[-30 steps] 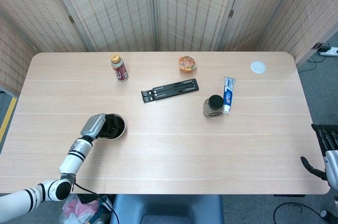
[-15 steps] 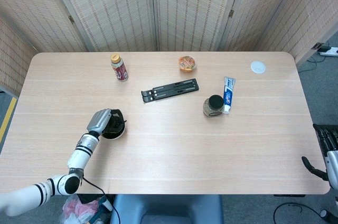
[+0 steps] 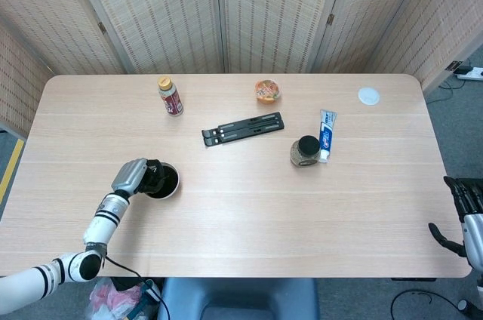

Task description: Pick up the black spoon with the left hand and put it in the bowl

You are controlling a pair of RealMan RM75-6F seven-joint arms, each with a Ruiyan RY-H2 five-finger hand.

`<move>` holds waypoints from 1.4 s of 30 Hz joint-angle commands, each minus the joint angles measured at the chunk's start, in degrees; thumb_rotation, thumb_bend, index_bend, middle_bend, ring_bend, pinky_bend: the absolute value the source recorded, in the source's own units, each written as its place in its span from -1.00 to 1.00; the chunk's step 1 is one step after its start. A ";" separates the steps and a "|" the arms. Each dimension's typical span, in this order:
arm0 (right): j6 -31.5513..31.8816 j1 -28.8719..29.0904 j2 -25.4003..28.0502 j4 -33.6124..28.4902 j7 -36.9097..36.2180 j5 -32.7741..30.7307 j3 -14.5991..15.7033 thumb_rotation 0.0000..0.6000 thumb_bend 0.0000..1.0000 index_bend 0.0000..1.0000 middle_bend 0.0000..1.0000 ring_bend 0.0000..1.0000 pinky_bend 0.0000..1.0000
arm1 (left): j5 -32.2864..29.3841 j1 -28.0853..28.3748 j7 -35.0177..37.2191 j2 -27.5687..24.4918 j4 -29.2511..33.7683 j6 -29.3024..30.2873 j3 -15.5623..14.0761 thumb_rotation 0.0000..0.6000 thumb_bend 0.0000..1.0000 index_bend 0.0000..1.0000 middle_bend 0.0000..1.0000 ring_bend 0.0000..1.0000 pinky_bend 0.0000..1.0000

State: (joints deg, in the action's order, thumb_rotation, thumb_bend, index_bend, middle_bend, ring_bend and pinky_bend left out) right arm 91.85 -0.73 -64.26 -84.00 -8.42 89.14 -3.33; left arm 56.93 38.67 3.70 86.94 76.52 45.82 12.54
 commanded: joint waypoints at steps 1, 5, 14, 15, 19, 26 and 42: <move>-0.03 0.00 -0.06 0.07 -0.08 -0.05 0.02 1.00 -0.64 -1.00 -0.73 -0.75 -0.82 | 0.60 -0.12 0.04 -0.17 0.76 0.00 -0.31 1.00 0.20 0.43 0.90 0.69 1.00; 0.32 -0.21 -0.05 0.20 -0.28 -0.06 0.02 1.00 -0.64 -1.00 -0.73 -0.75 -0.82 | 1.05 0.43 -0.32 0.71 1.12 0.17 -0.13 1.00 0.20 0.43 0.90 0.69 1.00; 0.67 -0.64 -0.07 0.43 -0.65 -0.30 0.09 1.00 -0.64 -1.00 -0.73 -0.75 -0.82 | -0.48 2.76 -1.86 3.99 -1.89 0.04 1.51 1.00 0.20 0.43 0.90 0.69 1.00; 0.72 -0.68 -0.08 0.45 -0.69 -0.31 0.08 1.00 -0.64 -1.00 -0.73 -0.75 -0.82 | -0.77 2.88 -1.93 4.23 -2.28 0.12 1.73 1.00 0.20 0.43 0.90 0.69 1.00; 0.81 -0.80 -0.11 0.58 -0.83 -0.35 0.10 1.00 -0.64 -1.00 -0.73 -0.75 -0.82 | -1.80 2.98 -2.14 4.61 -3.61 0.51 2.30 1.00 0.20 0.43 0.90 0.69 1.00; 0.60 -0.60 -0.26 0.74 -0.85 -0.13 0.10 1.00 -0.64 -1.00 -0.73 -0.75 -0.82 | -2.01 1.87 -2.09 2.56 -2.75 0.35 1.61 1.00 0.20 0.43 0.90 0.69 1.00; 0.42 -0.57 -0.49 1.27 -1.32 -0.27 0.09 1.00 -0.64 -1.00 -0.73 -0.75 -0.82 | -1.19 1.77 -3.10 1.19 1.56 0.04 0.53 1.00 0.20 0.42 0.90 0.69 1.00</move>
State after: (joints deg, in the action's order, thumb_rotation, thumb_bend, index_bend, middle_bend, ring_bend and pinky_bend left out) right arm 92.27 -1.30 -64.76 -82.72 -9.74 88.86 -3.24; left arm 55.71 40.31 0.64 87.99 78.05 45.82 12.96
